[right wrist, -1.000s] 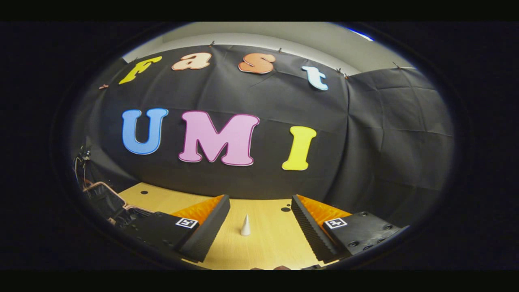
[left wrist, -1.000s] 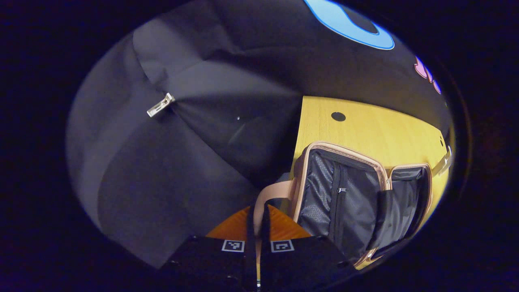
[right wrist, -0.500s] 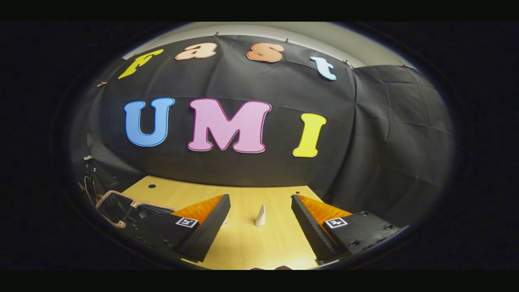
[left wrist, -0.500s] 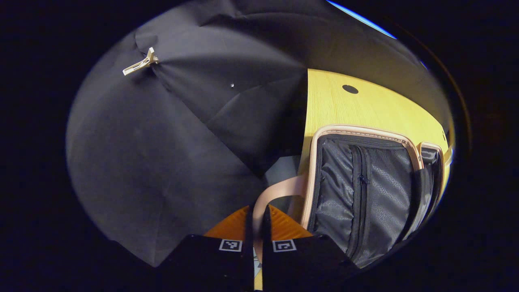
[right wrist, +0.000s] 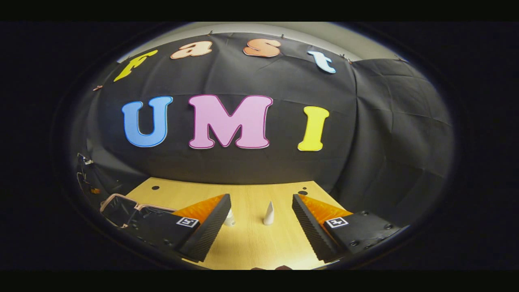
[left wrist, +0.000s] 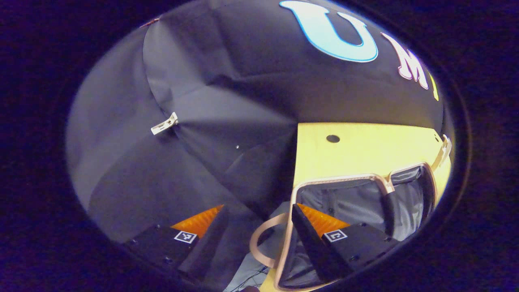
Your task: First open the suitcase, pack the skin care products into it, and then close the suitcase.
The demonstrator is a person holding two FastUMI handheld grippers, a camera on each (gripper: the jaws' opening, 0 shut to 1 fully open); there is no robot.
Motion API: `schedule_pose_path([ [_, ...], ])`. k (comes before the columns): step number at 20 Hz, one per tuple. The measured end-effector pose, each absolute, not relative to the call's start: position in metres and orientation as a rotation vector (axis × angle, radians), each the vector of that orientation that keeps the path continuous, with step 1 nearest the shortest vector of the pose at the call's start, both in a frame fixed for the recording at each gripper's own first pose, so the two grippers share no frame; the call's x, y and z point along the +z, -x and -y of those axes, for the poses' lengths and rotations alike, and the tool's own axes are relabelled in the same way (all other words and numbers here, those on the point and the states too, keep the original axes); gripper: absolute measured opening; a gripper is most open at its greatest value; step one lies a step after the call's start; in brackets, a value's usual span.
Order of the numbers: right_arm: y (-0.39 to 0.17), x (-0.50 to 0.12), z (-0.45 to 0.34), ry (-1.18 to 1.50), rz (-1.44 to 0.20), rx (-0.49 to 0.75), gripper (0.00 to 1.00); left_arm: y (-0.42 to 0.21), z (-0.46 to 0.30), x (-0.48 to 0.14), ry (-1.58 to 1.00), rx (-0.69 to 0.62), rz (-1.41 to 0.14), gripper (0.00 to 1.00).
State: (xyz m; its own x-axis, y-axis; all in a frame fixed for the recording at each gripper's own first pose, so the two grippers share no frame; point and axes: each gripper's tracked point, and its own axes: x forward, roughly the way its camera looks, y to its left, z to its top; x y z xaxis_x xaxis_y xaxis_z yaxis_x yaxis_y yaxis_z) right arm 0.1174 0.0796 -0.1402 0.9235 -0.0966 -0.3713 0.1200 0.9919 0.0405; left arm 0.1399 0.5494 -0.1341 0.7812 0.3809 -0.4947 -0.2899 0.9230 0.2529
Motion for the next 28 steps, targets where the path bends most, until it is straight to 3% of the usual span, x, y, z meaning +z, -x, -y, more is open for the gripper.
schedule_pose_path([
  [2, -0.121, -0.148, -0.078, -0.063, -0.382, -0.106, 1.0, -0.144, -0.494, -0.105, -0.158, 0.265, -0.502, 0.98],
  [8, -0.131, -0.186, -0.074, -0.064, -0.413, -0.046, 0.97, -0.169, -0.241, -0.087, -0.05, -0.105, -0.386, 0.99],
  [11, -0.142, -0.216, -0.063, -0.055, -0.45, -0.004, 0.97, -0.182, -0.114, -0.11, 0.021, -0.29, -0.419, 0.99],
  [13, -0.152, -0.247, -0.055, -0.06, -0.501, 0.014, 0.97, -0.185, -0.053, -0.14, 0.023, -0.316, -0.464, 0.99],
  [19, -0.185, -0.346, -0.041, -0.118, -0.693, 0.057, 0.97, -0.243, 0.028, -0.224, -0.058, -0.296, -0.577, 0.97],
  [21, -0.195, -0.377, -0.038, -0.105, -0.739, 0.072, 0.92, -0.262, 0.045, -0.247, -0.055, -0.276, -0.611, 0.96],
  [22, -0.2, -0.389, -0.039, -0.101, -0.754, 0.08, 0.97, -0.272, 0.048, -0.257, -0.045, -0.259, -0.623, 0.96],
  [28, -0.225, -0.439, -0.055, -0.081, -0.786, 0.138, 0.98, -0.319, 0.053, -0.315, -0.054, -0.182, -0.688, 0.97],
])
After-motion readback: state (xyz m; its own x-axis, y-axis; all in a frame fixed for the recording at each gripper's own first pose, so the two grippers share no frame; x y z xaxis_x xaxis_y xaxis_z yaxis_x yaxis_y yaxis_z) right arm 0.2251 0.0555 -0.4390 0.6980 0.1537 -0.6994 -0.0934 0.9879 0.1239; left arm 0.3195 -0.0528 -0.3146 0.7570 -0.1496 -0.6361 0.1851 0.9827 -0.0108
